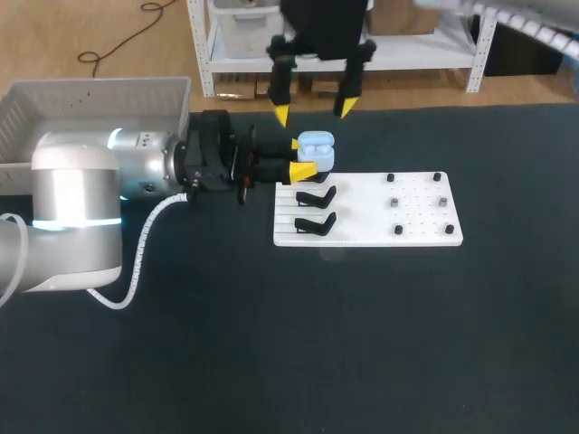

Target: Pick up each earbud case from the left stands, insert the matching earbuds, close the lid, and place the case in the box.

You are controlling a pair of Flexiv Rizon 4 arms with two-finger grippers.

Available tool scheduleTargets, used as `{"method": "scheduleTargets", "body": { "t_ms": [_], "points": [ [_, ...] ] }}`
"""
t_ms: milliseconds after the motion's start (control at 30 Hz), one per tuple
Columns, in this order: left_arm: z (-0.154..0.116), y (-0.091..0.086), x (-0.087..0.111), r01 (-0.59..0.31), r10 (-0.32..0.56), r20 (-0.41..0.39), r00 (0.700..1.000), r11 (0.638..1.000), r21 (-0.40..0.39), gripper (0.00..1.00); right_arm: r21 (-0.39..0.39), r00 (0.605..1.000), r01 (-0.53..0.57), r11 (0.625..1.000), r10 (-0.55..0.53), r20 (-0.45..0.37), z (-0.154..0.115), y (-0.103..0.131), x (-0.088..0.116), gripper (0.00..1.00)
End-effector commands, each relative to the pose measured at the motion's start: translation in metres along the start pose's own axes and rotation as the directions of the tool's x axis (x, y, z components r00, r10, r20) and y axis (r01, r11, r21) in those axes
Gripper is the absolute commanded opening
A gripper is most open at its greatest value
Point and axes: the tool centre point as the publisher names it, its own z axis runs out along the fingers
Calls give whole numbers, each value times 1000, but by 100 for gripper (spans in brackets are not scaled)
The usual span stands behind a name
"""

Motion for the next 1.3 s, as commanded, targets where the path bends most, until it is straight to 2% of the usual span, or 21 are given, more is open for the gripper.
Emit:
{"method": "scheduleTargets", "body": {
  "t_ms": [33,133,200,467,867,1067,1300],
  "points": [
    [0,0,0,-1,1,1,1000,1000,0,0,-103,980,-133,986,146,133,2,-32,-4,100],
    [0,0,0,-1,1,1,1000,1000,0,0,-99,961,-207,973,221,164,8,-46,-17,100],
    [0,0,0,-1,1,1,1000,1000,0,0,-68,950,-246,967,254,179,13,-52,-25,100],
    [0,0,0,-1,1,1,1000,1000,0,0,-39,944,-291,956,293,151,34,-67,-36,100],
    [0,0,0,-1,1,1,1000,1000,0,0,-8,948,-310,951,309,74,49,-72,-14,100],
    [0,0,0,-1,1,1,1000,1000,0,0,-6,951,-303,953,302,62,45,-65,1,100],
    [0,0,0,-1,1,1,1000,1000,0,0,-5,958,-287,958,287,28,44,-57,10,100]
  ]
}}
